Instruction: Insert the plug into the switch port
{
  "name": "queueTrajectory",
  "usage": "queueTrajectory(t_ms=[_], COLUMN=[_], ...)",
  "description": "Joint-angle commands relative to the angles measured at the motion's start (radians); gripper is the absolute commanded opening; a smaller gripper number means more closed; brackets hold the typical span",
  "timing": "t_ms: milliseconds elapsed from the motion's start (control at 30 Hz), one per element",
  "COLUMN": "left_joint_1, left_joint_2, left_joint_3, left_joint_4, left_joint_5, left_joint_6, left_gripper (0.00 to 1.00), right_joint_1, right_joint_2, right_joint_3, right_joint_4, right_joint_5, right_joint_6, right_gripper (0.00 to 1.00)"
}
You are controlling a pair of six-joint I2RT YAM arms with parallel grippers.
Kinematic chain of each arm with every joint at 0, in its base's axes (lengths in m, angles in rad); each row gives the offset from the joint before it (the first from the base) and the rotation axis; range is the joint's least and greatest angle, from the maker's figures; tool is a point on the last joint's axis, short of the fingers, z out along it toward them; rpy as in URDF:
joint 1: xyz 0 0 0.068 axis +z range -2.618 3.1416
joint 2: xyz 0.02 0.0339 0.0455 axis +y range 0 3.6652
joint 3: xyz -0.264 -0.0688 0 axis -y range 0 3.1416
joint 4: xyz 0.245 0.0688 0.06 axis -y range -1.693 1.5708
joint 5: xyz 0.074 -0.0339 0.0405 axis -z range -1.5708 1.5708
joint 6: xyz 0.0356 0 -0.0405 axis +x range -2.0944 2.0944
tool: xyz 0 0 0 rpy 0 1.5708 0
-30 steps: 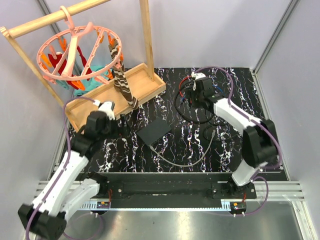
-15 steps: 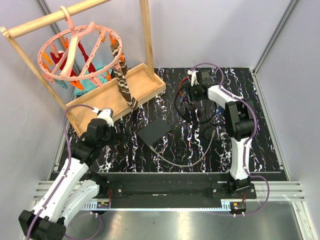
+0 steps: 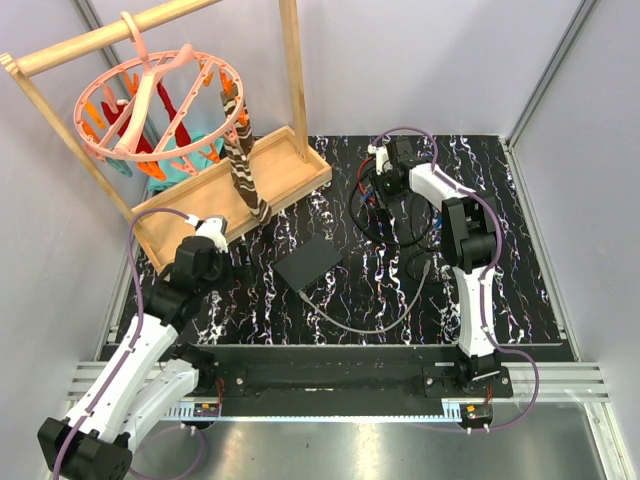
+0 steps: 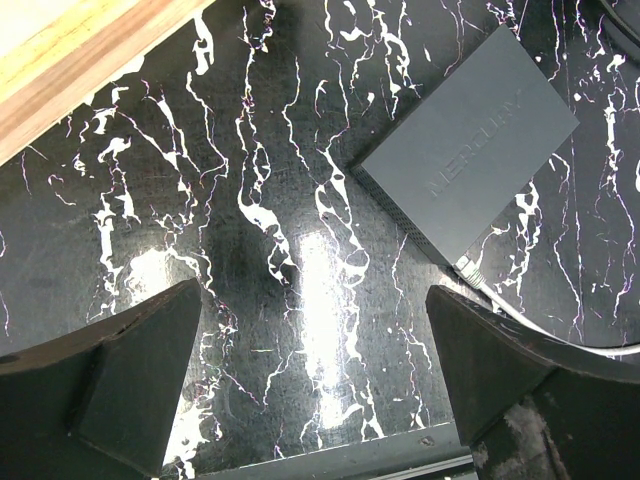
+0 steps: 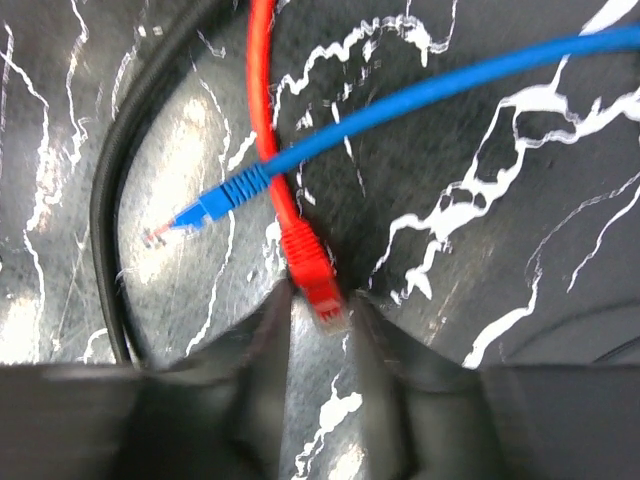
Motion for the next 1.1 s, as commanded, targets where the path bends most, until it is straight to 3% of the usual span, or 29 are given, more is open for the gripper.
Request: queueTrajectory(t_ms=[0, 133, 467, 667, 767, 900, 1067], left_joint_1=[0.002, 0.002, 0.002, 0.002, 0.002, 0.004, -0.001], left_joint_2=[0.0, -0.003, -0.011, -0.009, 0.0, 0.002, 0.015], left_joint_3=[0.025, 0.025, 0.026, 0.023, 0.025, 0.013, -0.018], left_joint_4=[0.046, 0.046, 0.045, 0.043, 0.045, 0.058, 0.127], left_joint_5=[-0.014, -0.009, 0.001, 0.018, 0.037, 0.089, 0.242], left_joint_6=[0.018, 0.021, 0.028, 0.026, 0.021, -0.006, -0.133], left_gripper=[0.99, 0.99, 0.99, 0.99, 0.99, 0.99, 0.99], right_joint_1=[0.008, 0.008, 0.007, 0.007, 0.008, 0.057, 0.243], right_joint_2=[0.029, -0.023, -0.38, -0.586, -0.688, -0.871, -1.064], right_joint_3=[0.008, -0.035, 0.043, 0.016, -0.137, -0.5, -0.803], right_joint_4=[-0.105, -0.104, -0.179, -0.219, -0.191, -0.067, 0.129], right_joint_5=[0.018, 0.058, 0.131, 0.07, -0.031, -0.085, -0.025], right_joint_6=[0.0, 0.023, 0.1, 0.181, 0.288, 0.403, 0.568], right_gripper=[0.29, 0.01, 0.0, 0.0, 0.0, 0.0, 0.0])
